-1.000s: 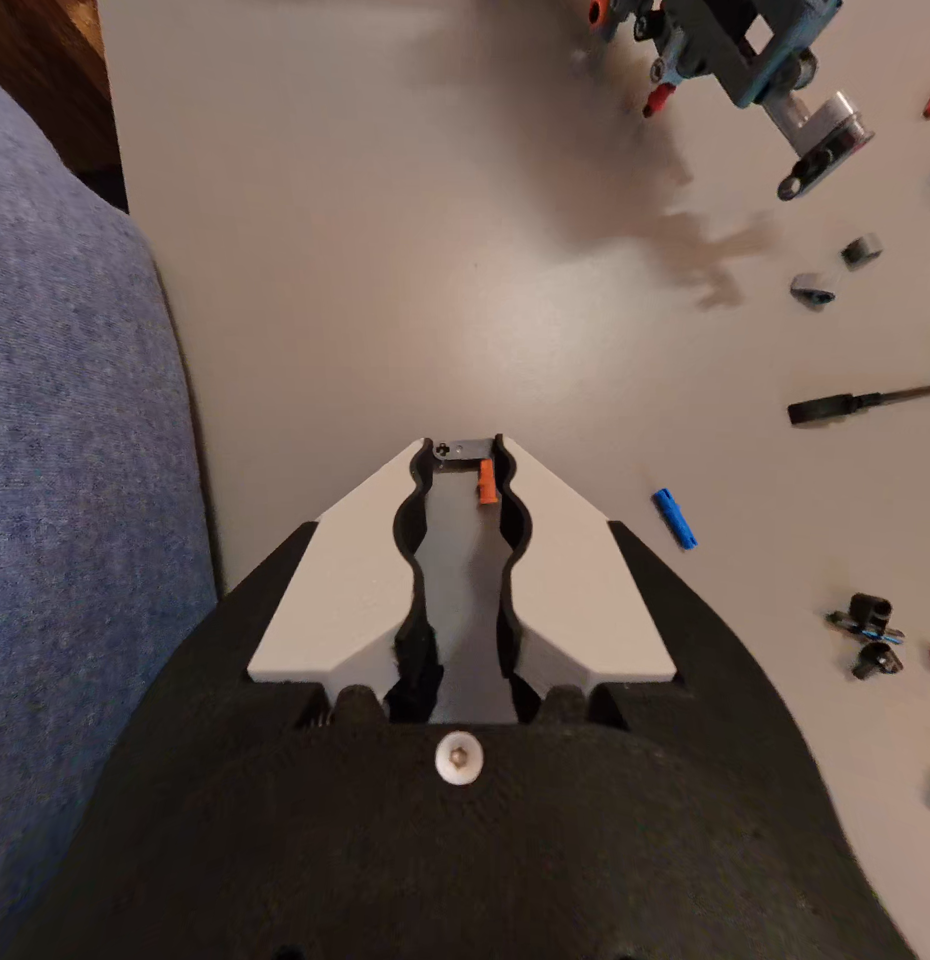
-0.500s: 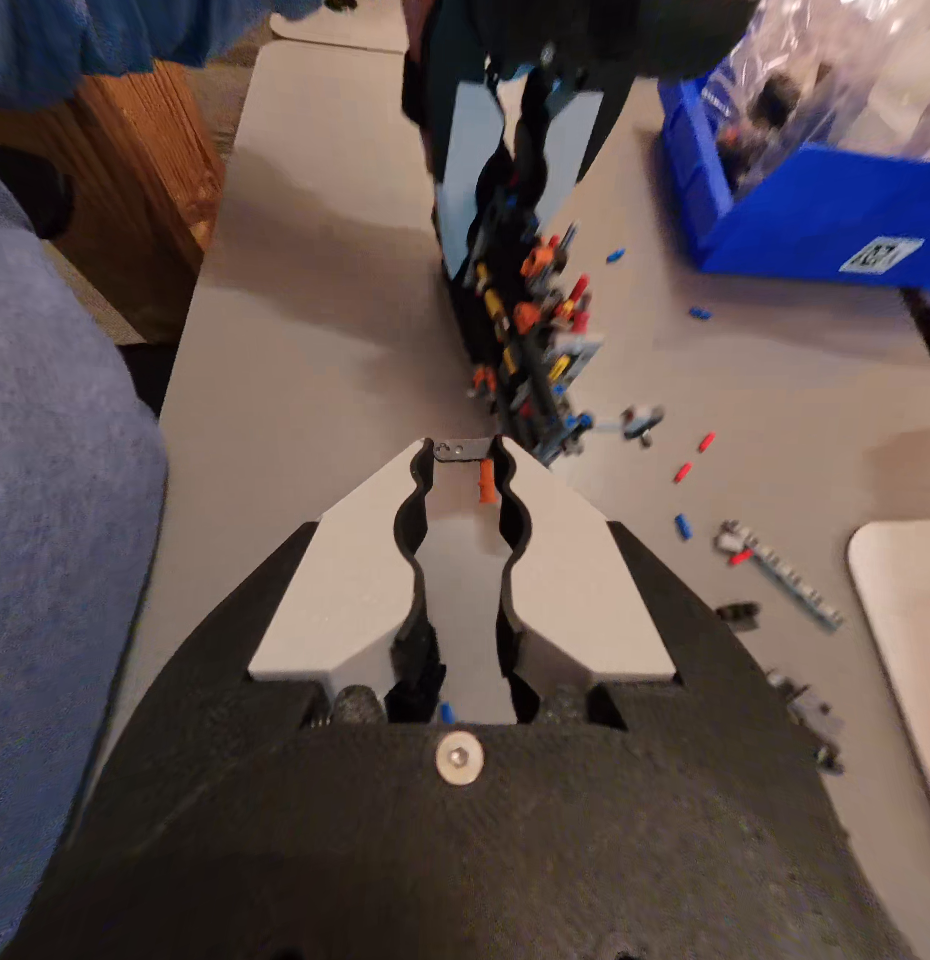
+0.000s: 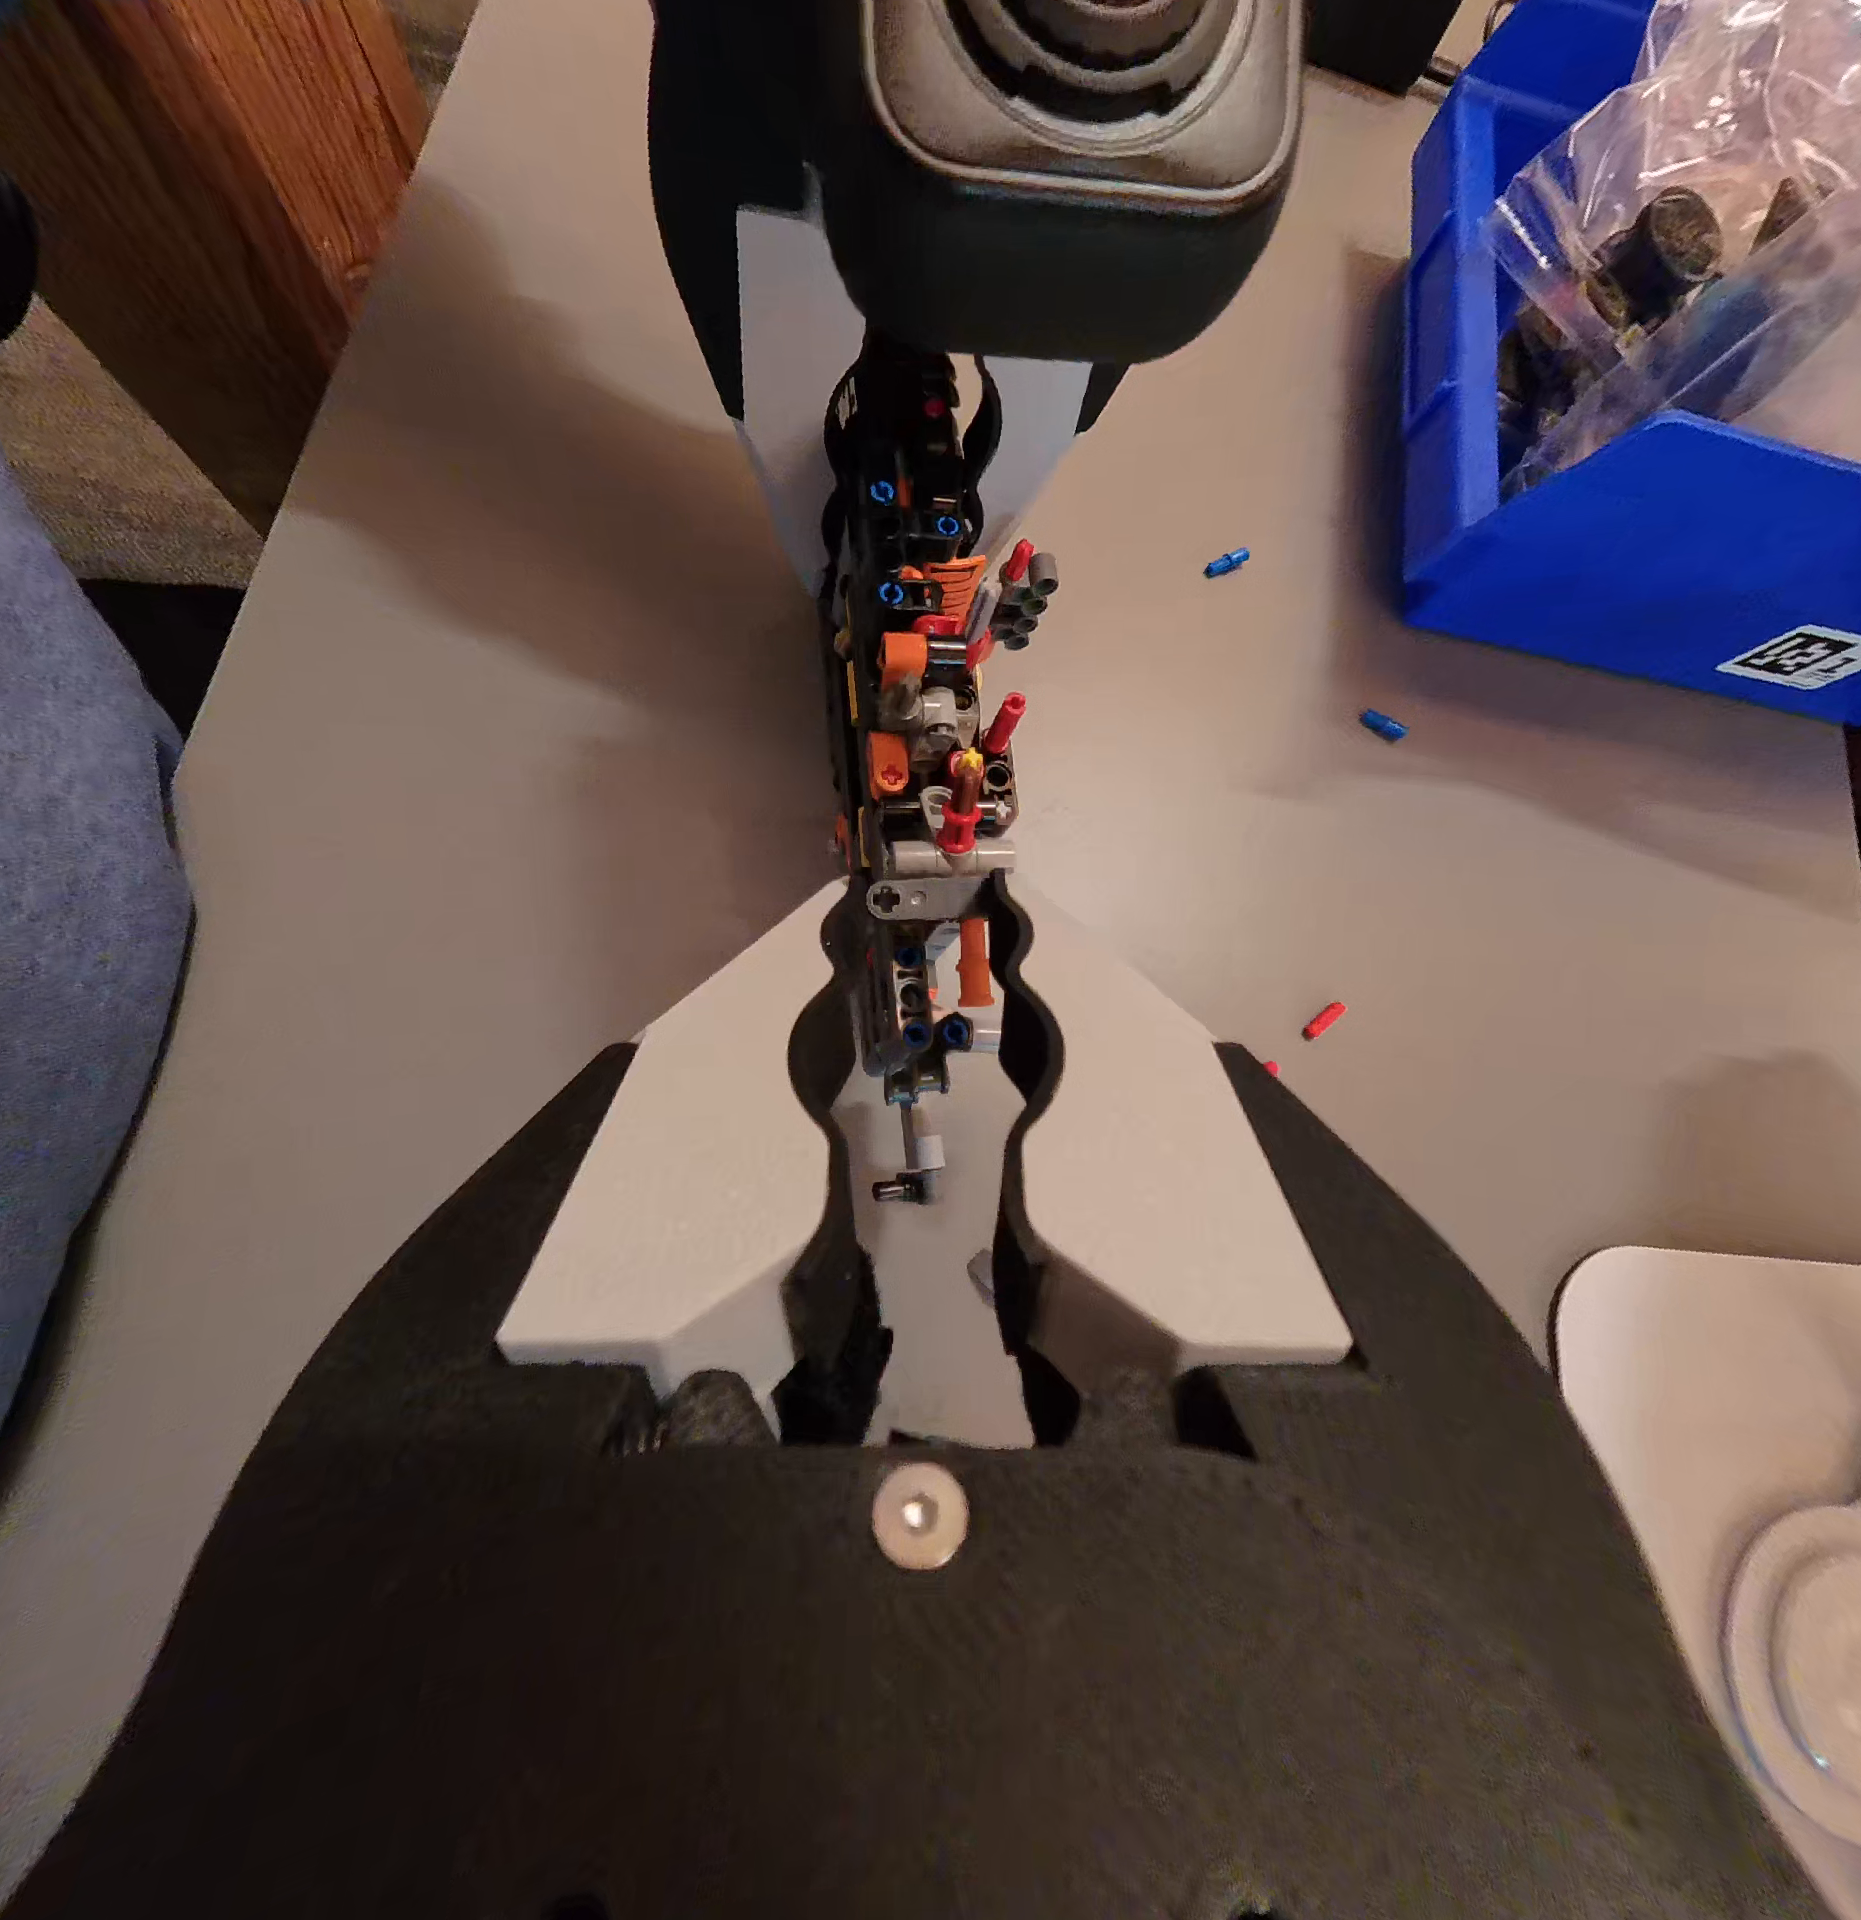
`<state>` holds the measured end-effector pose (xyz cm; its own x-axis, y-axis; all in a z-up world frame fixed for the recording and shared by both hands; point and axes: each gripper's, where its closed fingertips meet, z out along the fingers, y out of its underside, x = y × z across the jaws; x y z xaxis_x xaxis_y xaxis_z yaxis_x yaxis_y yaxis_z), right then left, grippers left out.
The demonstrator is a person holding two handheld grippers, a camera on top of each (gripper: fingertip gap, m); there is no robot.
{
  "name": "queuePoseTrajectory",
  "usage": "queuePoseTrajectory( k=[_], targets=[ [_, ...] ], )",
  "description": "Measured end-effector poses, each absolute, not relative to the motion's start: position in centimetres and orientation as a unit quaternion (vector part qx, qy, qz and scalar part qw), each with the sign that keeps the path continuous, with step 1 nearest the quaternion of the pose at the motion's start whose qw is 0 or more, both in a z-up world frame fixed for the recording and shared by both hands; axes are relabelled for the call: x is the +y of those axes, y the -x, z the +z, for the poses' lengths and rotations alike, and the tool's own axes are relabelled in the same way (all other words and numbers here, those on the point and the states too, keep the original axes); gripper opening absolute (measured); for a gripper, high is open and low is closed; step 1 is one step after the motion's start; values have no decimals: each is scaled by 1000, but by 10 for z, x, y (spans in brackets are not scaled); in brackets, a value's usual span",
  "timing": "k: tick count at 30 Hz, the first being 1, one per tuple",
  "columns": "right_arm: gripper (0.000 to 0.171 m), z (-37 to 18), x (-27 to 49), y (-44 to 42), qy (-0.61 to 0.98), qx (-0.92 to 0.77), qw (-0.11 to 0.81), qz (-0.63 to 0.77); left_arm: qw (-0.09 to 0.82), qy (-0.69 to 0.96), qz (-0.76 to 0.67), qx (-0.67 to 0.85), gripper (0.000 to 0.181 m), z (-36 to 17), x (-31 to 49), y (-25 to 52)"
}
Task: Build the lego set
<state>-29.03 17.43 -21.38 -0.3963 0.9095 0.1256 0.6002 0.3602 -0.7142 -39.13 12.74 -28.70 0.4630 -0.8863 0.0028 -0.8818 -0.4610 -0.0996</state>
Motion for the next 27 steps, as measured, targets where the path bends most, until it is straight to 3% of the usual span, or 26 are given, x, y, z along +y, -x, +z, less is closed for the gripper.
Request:
queuePoseTrajectory(
  k=[18, 27],
  targets=[
    [20, -219, 173, 290, 468, -814, 244, 241, 51, 849, -7, 525, 36, -287, 128, 390],
    [19, -220, 171, 289, 448, -794, 294, 287, 55, 849, -6, 526, 35, -287, 128, 390]
  ],
)
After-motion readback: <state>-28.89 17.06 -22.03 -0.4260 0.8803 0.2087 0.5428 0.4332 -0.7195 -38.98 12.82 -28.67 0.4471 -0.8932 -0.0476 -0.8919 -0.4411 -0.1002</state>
